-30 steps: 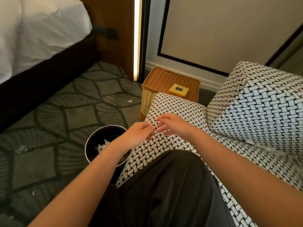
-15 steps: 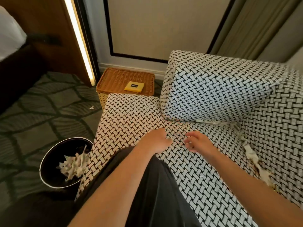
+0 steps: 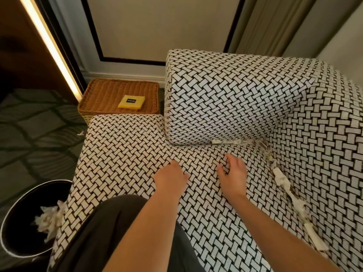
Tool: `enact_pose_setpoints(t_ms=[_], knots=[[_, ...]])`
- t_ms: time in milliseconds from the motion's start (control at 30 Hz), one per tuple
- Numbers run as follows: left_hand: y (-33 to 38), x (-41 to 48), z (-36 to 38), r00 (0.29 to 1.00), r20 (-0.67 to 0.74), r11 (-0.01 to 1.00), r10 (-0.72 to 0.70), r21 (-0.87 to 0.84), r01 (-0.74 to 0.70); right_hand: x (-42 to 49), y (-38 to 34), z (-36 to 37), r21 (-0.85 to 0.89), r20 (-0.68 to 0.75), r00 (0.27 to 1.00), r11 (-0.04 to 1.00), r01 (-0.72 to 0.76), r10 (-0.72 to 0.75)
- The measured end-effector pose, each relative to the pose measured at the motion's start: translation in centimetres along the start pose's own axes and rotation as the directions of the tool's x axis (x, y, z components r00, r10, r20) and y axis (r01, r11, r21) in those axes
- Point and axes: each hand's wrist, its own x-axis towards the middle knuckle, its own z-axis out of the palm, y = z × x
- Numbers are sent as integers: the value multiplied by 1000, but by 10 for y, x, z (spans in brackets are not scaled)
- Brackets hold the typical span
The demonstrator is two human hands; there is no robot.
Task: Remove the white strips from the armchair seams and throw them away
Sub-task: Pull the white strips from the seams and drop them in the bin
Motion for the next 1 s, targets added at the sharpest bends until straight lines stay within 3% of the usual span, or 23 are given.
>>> enact_pose_setpoints(t_ms=[100, 267, 433, 600, 667, 767, 1000], knots=[[7, 9, 9, 998, -44, 995, 46, 85, -42, 18, 0, 4, -220, -37, 996, 971, -92, 86], [8, 16, 8, 989, -29, 976, 142, 173, -135, 53, -7, 12, -310, -39, 990, 940, -143, 137], [8, 24, 7, 982, -62, 984, 177, 32, -175, 86, -19, 23, -399, -43, 972, 888, -230, 232], [-1, 40, 0, 994, -18, 948, 108, -300, -108, 100, -22, 24, -435, -12, 966, 869, -237, 257], [-2, 42, 0, 997, 37, 878, 73, -477, -47, 104, -20, 24, -429, -10, 965, 870, -242, 264], [2, 40, -1, 991, 124, 651, 44, -756, 65, 107, -18, 24, -433, -12, 963, 867, -247, 268], [14, 41, -12, 963, 264, 317, 58, -919, 233, 110, -13, 21, -422, 17, 969, 880, -217, 247]])
